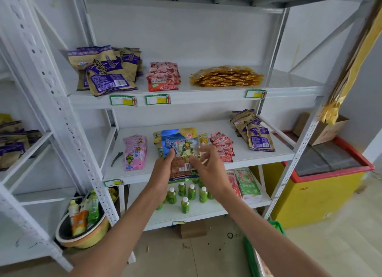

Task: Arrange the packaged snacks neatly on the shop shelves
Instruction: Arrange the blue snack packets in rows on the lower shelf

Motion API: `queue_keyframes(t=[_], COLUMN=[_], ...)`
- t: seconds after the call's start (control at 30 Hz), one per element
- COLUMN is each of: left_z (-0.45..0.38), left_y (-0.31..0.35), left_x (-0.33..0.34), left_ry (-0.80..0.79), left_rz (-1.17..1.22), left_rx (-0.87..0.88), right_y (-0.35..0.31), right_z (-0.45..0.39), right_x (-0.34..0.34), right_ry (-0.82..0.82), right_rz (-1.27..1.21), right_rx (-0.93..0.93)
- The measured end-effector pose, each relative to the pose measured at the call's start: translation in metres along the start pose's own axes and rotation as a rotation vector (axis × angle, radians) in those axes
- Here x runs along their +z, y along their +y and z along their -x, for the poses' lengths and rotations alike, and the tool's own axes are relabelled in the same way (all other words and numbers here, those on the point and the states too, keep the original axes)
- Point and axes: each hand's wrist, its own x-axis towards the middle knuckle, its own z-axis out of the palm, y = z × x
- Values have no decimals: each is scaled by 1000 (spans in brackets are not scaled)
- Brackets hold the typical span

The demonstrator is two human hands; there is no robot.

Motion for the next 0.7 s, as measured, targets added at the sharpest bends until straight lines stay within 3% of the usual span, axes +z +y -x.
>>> queue_keyframes(t=[0.13, 0.43, 0.6, 0.7], left_z=[-1, -11, -17, -13], left_y=[5, 2, -15, -39], left_x=[-14, -34, -44, -42], left_ry=[-43, -39, 222, 47], left_rz=[-45, -104, -74, -35], left_rx=[-4, 37, 94, 14], right_y=[12, 21, 30, 41], right_z=[-2, -3, -5, 9], right_x=[4, 30, 54, 83], right_ry=[-89, -48, 135, 64], right_rz=[-50, -199, -7, 140], right_rx=[8, 39, 22, -26])
